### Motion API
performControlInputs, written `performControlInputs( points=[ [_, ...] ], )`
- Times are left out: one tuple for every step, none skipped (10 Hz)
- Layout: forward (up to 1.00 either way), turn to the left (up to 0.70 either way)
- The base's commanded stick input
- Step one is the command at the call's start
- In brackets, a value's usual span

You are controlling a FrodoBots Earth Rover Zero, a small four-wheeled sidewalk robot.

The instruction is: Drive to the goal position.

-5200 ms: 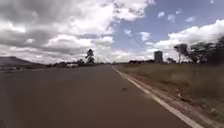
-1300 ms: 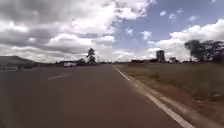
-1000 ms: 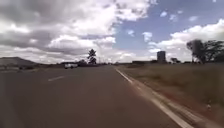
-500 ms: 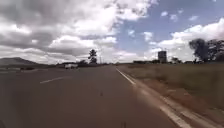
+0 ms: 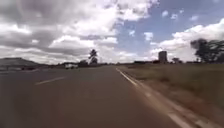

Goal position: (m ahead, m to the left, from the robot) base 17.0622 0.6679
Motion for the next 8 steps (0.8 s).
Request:
performControlInputs(
  points=[
    [0.7,0.0],
    [0.7,0.0],
    [0.7,0.0],
    [0.7,0.0],
    [0.7,0.0],
    [0.7,0.0],
    [0.7,0.0],
    [0.7,0.0]
  ],
)
